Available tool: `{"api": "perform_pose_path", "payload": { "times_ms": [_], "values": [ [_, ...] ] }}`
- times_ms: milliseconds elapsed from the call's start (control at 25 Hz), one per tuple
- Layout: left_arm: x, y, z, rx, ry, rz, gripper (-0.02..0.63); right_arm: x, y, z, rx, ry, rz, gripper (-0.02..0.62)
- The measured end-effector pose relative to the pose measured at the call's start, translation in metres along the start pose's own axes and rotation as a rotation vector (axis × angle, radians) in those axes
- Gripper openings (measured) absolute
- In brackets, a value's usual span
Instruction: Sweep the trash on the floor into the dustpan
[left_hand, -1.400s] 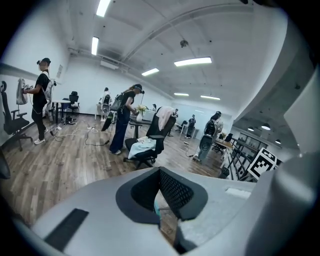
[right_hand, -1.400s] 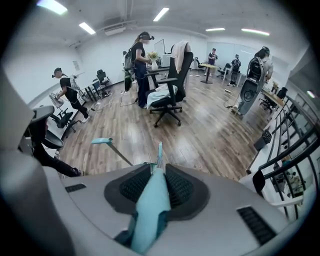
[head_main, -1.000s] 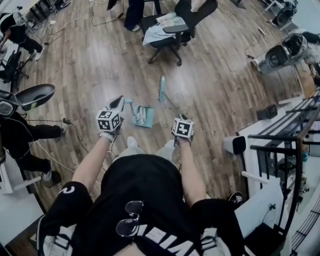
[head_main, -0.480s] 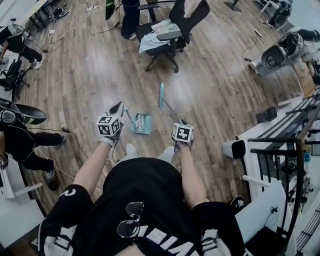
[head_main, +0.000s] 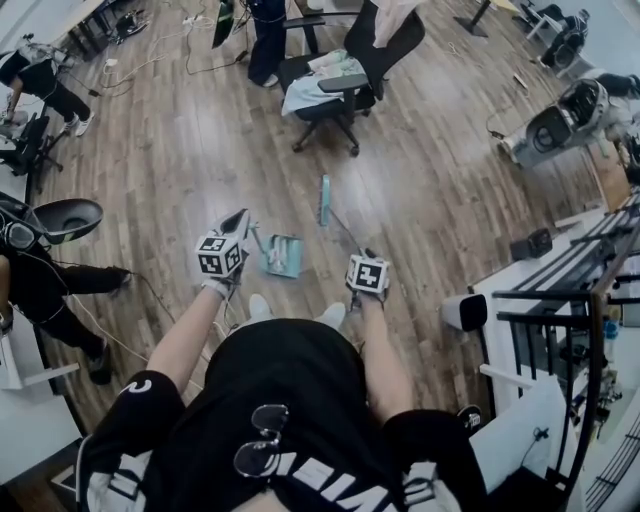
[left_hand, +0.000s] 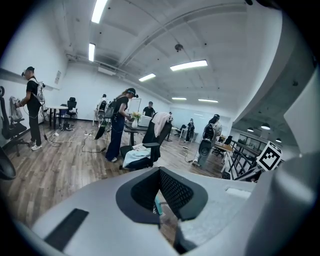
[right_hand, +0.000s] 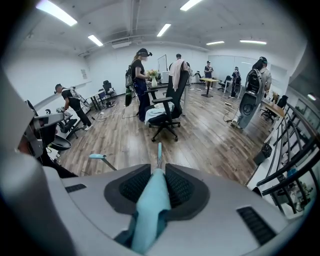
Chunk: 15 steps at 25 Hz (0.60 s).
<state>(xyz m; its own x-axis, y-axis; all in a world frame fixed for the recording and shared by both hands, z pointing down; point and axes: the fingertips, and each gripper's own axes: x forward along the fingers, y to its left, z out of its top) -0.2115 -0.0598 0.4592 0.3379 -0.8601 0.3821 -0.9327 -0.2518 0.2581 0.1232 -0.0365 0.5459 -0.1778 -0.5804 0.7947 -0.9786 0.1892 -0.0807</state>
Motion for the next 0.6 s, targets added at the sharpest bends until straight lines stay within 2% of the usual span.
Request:
{"api": "perform_pose_path", "payload": {
  "times_ms": [360,600],
  "values": [
    [-0.0002,0.003,0.0003,-0.011,0.008,0.005,-0.003,0.0011,0.0027,0.0064,-0.005,-0.004,0.013,0.084],
    [-0.0036,0.0002,-0.0042,-0.008,0.009,0.006,-0.002,-0.0009,-0.0029,-0.0008,-0.024,-0.013,-0.007,0.084]
  ]
}}
